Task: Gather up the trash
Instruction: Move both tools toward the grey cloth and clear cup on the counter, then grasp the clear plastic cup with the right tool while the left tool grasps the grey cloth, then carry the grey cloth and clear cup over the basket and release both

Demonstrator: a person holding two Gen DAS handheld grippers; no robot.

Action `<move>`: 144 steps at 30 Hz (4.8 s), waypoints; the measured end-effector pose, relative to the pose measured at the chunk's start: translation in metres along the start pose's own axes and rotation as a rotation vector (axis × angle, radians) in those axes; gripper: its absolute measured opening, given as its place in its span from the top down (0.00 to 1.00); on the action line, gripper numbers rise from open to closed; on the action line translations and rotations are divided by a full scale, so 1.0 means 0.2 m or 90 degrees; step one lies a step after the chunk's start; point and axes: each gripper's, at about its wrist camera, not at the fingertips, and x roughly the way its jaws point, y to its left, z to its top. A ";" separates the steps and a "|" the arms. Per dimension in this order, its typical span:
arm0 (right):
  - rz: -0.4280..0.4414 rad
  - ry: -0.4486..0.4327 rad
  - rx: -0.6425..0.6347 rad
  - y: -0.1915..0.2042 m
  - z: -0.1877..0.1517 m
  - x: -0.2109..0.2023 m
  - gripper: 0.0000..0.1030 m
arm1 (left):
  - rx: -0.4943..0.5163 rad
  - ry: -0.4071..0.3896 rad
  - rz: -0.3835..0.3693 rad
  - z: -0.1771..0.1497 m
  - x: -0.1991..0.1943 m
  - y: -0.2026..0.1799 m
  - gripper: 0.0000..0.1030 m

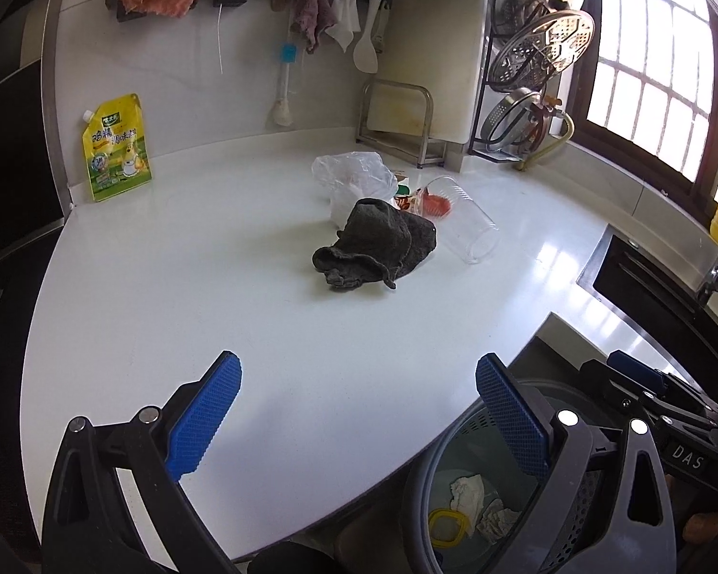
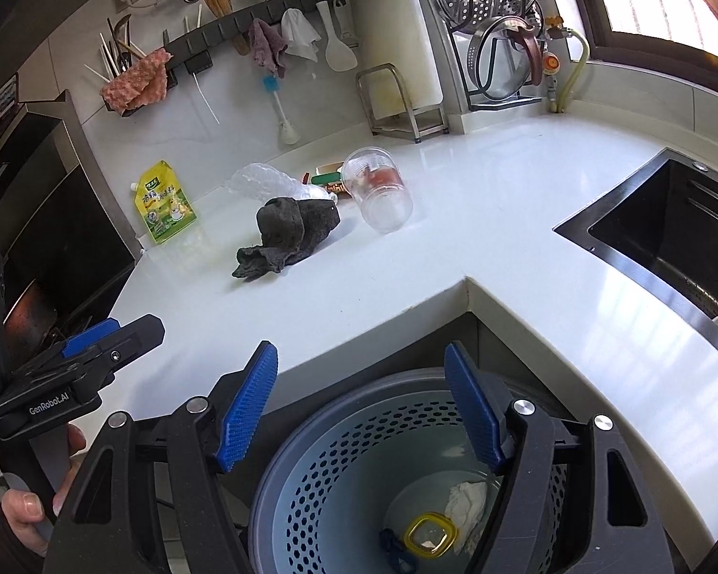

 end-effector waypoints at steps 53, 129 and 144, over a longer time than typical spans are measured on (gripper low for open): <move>-0.016 0.073 -0.091 -0.03 0.68 0.74 0.33 | -0.059 0.048 0.060 0.41 0.57 0.10 0.06; 0.010 0.015 0.022 -0.21 0.24 0.13 0.54 | 0.033 0.046 0.083 0.25 0.33 -0.16 0.70; -0.035 0.034 0.031 -0.21 -0.23 -0.31 0.54 | 0.079 0.042 0.045 -0.16 -0.12 -0.38 0.70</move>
